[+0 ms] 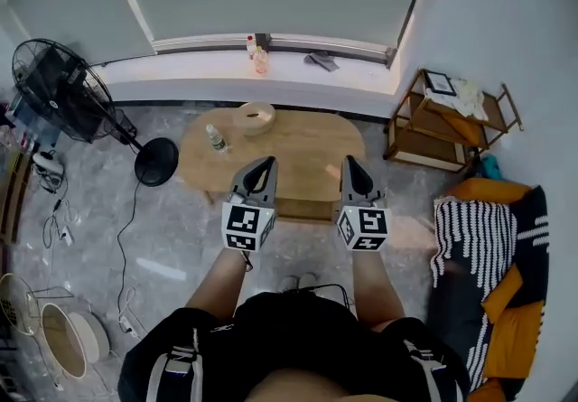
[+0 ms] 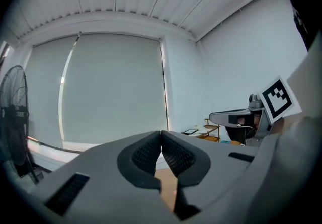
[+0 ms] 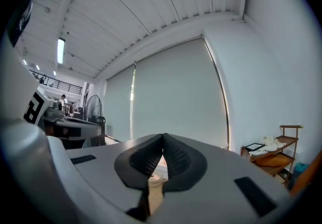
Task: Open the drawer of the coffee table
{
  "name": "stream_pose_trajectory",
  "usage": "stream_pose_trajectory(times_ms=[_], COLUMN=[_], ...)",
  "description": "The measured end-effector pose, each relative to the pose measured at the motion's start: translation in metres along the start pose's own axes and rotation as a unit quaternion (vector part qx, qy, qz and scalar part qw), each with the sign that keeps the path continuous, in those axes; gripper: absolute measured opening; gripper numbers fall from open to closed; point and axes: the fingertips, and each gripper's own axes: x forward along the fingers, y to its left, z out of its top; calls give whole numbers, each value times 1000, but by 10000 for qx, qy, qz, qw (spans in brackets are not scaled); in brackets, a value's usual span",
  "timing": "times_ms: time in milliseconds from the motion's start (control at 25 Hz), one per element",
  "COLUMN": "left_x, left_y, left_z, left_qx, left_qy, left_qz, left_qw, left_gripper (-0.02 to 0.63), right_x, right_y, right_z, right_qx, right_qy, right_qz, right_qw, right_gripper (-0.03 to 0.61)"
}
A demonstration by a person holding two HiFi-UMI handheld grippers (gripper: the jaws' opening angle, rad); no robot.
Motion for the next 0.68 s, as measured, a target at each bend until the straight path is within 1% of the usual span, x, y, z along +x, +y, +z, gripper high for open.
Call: stream_pose_trajectory(times_ms=[120, 200, 320, 400, 560, 680], left_x=[-8, -12, -15, -17, -20, -21], left_y=[-5, -8, -5, -1, -1, -4], left_z=[9, 12, 17, 20, 24, 26], left_qx=[10, -8, -167, -207, -75, -93], left_qy=[-122, -152, -177, -181, -175, -175], left_qz=[6, 1, -17, 10, 78, 120], left_qw=[9999, 9999, 9997, 9996, 9998, 9997], left_gripper=[21, 21, 21, 21, 21, 21], right_x=[-6, -13, -16, -16, -20, -25], right_y=[6, 7, 6, 8, 9, 7], right_z=[9, 18, 30, 33, 34, 34], right_qx=[-77, -128, -136, -155, -185, -201], right_qy=[-79, -250, -486, -510, -513, -492], right_qz=[47, 14, -93, -96, -76, -86], right_qw=[9999, 9996, 9987, 9985, 9985, 9985], right_gripper=[12, 12, 12, 12, 12, 12])
